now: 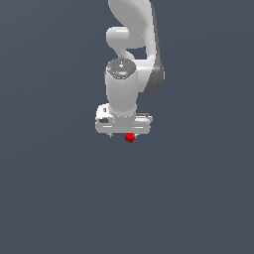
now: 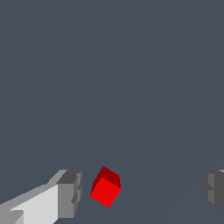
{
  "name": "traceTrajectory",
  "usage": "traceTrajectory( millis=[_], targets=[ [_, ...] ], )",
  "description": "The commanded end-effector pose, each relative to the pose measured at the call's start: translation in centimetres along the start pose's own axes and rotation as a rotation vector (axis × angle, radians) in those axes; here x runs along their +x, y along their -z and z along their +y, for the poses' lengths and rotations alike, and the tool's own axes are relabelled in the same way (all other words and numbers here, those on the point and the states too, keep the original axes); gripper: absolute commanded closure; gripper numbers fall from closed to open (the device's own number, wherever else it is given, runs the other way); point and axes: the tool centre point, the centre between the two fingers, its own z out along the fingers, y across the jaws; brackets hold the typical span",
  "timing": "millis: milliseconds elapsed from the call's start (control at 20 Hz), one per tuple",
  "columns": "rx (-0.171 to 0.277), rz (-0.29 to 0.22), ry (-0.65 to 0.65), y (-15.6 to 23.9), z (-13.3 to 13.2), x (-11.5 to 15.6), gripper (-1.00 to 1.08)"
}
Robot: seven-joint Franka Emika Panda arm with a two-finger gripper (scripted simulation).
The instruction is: Pick up the red cube and move it to a goal position.
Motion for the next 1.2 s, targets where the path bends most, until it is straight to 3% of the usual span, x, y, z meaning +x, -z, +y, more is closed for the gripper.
traceTrajectory(
  millis=[0,550,1150],
  targets=[
    [0.0,0.0,0.0,0.0,0.0,0.0,-0.92],
    [0.001,0.0,-0.087,-2.3,-0.1,-1.7,-0.92],
    [0.003,0.001,-0.356,-9.6,-1.3,-6.6,-0.92]
  ],
)
